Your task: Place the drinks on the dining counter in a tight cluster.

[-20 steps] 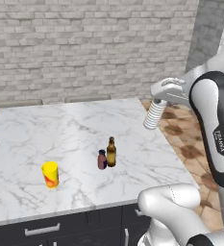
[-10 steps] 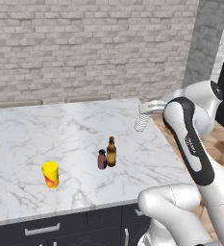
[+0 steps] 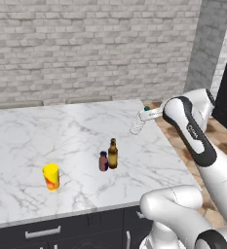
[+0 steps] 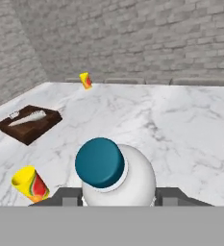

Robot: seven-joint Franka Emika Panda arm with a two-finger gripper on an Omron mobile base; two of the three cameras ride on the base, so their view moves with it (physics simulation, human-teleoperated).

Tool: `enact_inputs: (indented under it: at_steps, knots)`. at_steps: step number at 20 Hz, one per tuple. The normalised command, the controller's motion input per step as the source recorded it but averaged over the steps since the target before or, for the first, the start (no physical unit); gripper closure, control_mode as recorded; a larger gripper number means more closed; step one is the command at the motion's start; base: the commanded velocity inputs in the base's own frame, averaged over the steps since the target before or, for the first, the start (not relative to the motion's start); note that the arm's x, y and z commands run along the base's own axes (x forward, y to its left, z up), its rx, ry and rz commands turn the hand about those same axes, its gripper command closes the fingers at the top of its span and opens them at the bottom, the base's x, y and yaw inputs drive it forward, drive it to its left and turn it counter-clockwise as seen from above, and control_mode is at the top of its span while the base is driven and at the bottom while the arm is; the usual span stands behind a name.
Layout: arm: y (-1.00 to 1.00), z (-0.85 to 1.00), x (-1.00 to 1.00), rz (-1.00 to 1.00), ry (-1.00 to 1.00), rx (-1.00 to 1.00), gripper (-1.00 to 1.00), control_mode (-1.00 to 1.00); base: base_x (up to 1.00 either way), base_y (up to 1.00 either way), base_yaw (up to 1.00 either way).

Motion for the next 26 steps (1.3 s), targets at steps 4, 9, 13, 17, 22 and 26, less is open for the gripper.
enact_inputs:
  at_steps: [4,9,13,17,22,26]
  knots:
    - [0.00,0.00,0.02,0.09,0.26,-0.14,1.00,-1.00,0.00,0.00,0.00]
    - [0.08,-0.10,0.00,0.00,0.20,-0.12,1.00,-1.00,0.00,0.00,0.00]
    - [0.03,-0.39,0.03,0.03,0.01,-0.04,1.00,-1.00,0.00,0.00,0.00]
    - [0.00,-0.48,0.04,0.18,0.00,0.00,1.00,-1.00,0.00,0.00,0.00]
    - [0.00,-0.63,0.08,0.12,0.00,-0.03,1.00,-1.00,0.00,0.00,0.00]
    - [0.06,-0.77,0.23,0.06,0.00,-0.09,1.00,-1.00,0.00,0.00,0.00]
